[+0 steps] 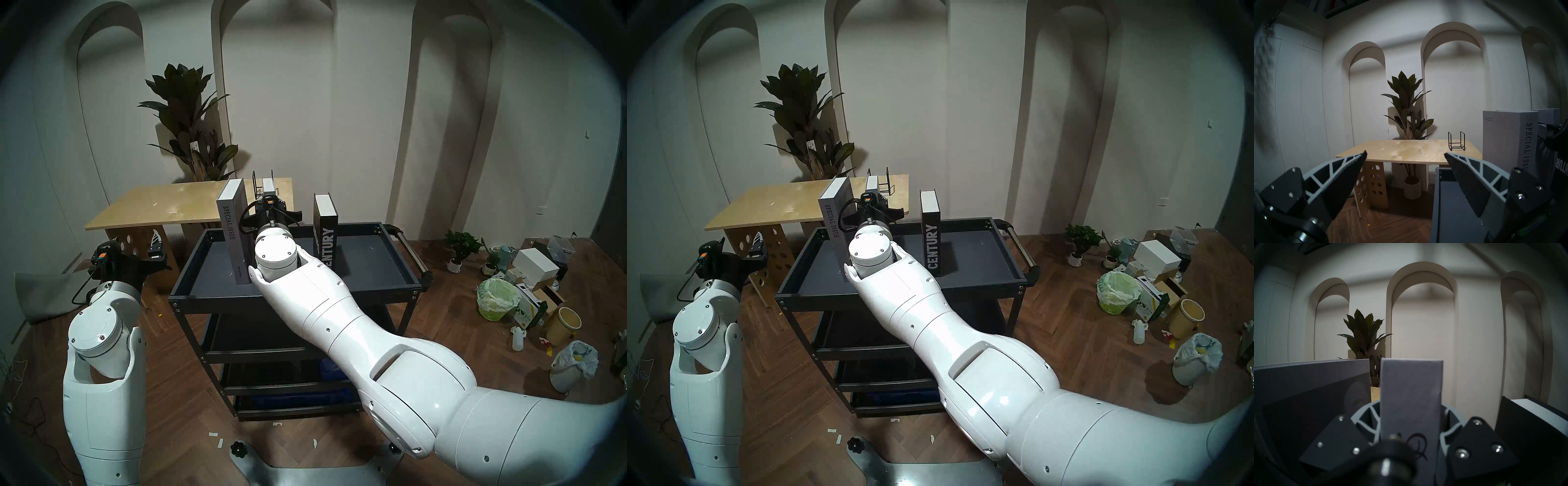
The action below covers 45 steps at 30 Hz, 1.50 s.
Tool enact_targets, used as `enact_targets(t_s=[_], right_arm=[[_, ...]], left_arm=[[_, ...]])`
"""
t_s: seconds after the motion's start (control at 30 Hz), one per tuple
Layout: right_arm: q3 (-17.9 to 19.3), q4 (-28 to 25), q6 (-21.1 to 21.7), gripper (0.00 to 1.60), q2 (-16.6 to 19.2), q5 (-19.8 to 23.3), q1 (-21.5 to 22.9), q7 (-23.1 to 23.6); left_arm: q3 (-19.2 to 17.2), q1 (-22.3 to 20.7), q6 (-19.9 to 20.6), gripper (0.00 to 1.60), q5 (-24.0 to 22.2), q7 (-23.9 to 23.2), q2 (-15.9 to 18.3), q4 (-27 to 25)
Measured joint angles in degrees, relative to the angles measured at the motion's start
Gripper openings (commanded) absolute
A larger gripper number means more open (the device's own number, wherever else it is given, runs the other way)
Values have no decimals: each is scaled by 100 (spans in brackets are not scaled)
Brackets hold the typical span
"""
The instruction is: Sort the books onto the shelf by size, largest to the left
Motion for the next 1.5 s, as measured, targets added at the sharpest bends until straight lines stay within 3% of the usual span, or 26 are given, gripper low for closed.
enact_targets(t_s=[0.3,0.77,1.5], right_arm=[[-76,127,-87,0,2,-28,-70,-92],[-78,633,-815,0,-46,-21,-54,-107],[-199,40,-485,0,92,29,-342,-285]], left_arm=[[0,-1,8,160,-87,-27,0,7],[-6,6,7,160,-76,-11,2,14],[89,5,9,160,-59,-25,13,-3]])
